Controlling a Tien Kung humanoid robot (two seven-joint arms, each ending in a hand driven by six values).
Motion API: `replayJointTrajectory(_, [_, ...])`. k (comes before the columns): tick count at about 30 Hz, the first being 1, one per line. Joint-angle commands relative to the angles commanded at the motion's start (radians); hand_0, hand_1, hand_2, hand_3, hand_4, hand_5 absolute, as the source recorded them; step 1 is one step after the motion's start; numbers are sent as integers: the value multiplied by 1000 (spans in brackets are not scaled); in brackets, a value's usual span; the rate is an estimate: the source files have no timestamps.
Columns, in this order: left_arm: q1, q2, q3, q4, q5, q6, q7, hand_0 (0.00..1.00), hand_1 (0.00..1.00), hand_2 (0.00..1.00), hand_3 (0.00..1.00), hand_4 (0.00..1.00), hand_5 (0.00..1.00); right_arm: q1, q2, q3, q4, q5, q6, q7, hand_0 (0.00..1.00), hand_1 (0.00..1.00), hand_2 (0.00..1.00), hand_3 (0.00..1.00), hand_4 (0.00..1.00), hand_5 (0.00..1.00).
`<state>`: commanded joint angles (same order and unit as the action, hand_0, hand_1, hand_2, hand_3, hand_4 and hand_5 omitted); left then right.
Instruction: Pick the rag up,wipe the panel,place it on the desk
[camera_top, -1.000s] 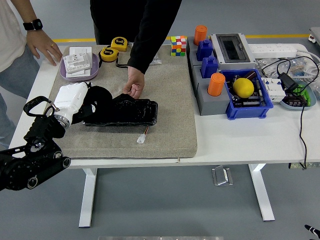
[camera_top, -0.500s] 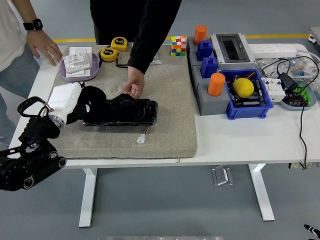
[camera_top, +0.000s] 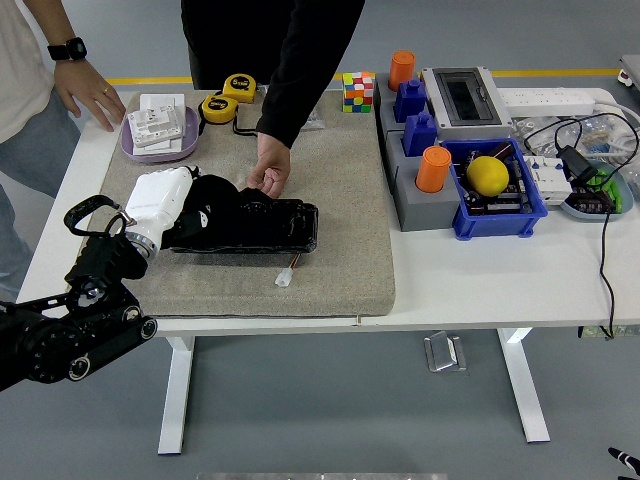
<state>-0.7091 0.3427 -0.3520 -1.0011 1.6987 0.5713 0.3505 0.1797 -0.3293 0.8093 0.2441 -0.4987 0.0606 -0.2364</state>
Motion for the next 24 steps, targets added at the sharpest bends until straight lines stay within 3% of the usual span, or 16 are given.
replayJointTrajectory(24, [-53,-89,108,-24,-24,-5,18,204,145,533,470,103,2,6,-14,-16,0,0,7,-3,763,572,702,613,998,560])
